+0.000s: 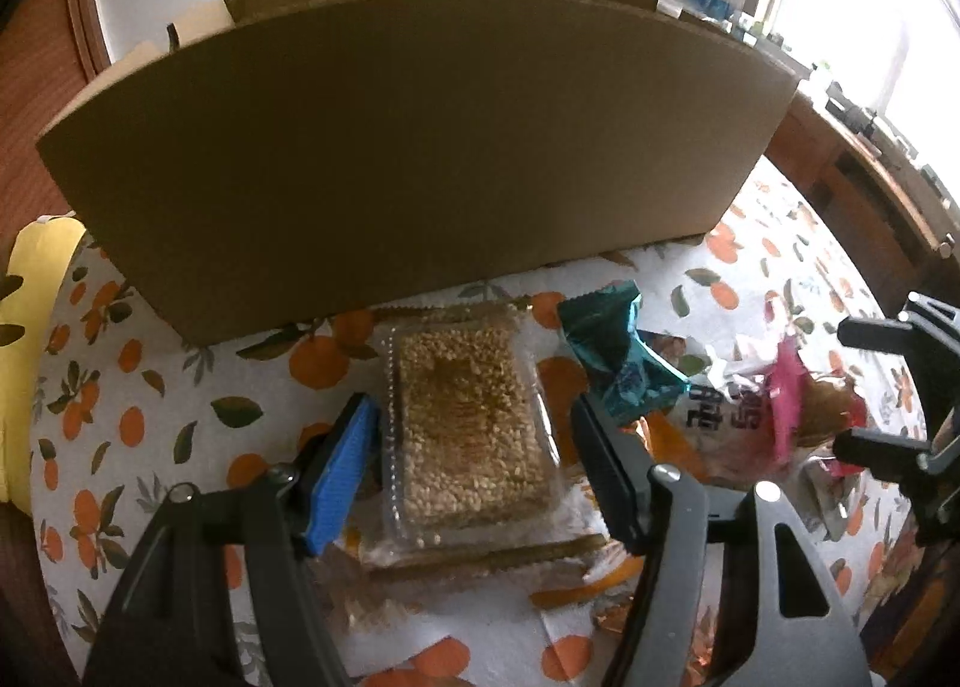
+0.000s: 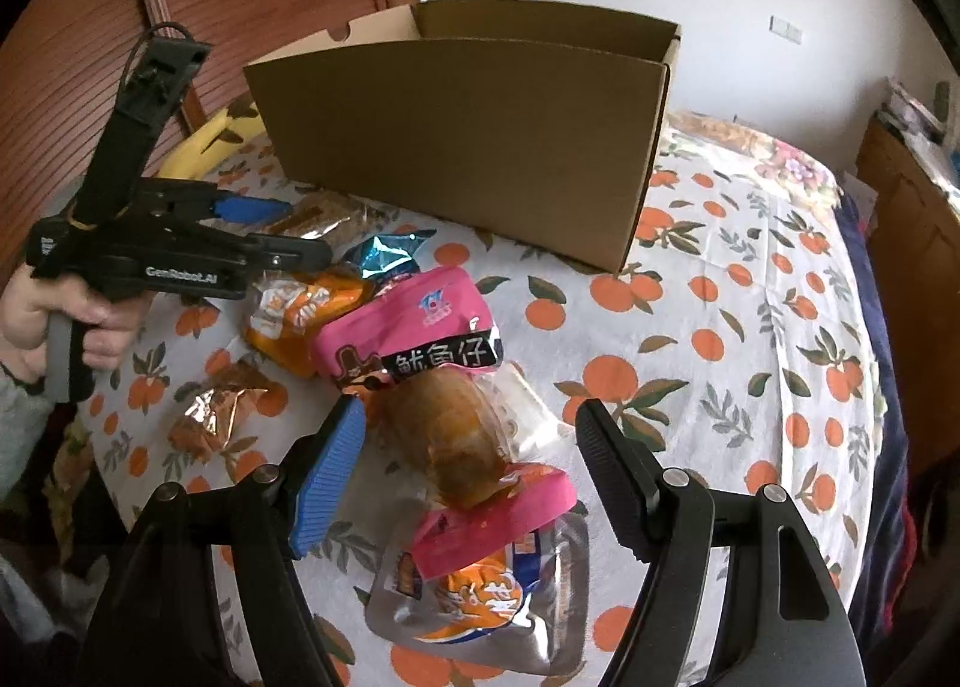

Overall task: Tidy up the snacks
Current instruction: 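Grasp the clear grain-bar tray with left tool while right tool grasps pink sausage snack, then lift the grain-bar tray and pink sausage snack over the cardboard box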

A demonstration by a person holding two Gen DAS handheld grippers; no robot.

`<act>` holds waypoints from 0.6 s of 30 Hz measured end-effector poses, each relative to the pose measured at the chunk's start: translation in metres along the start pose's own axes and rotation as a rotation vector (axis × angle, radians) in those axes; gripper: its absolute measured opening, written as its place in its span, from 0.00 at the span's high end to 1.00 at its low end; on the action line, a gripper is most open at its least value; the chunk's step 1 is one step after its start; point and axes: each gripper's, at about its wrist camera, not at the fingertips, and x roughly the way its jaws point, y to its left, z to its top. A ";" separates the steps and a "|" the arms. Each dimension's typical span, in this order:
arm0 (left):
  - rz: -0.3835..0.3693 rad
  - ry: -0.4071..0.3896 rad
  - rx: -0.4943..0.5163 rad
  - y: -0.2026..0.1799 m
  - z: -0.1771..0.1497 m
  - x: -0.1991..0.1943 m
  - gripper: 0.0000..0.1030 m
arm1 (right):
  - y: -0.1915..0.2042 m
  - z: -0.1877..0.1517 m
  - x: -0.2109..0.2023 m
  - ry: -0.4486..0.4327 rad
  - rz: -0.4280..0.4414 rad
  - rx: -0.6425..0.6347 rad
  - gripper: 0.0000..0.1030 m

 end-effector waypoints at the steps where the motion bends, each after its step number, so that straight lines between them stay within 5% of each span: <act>1: -0.007 0.002 -0.004 0.001 0.001 0.001 0.36 | -0.001 0.001 0.002 0.013 0.003 -0.006 0.28; 5: 0.011 0.020 0.001 0.006 0.004 0.006 0.38 | -0.002 0.006 0.009 0.062 0.006 -0.045 0.28; 8: 0.041 0.012 0.033 0.003 0.002 0.008 0.53 | 0.002 0.010 0.018 0.107 0.012 -0.084 0.28; 18: -0.003 -0.027 0.019 0.009 -0.005 -0.001 0.57 | 0.005 0.019 0.046 0.232 0.011 -0.162 0.28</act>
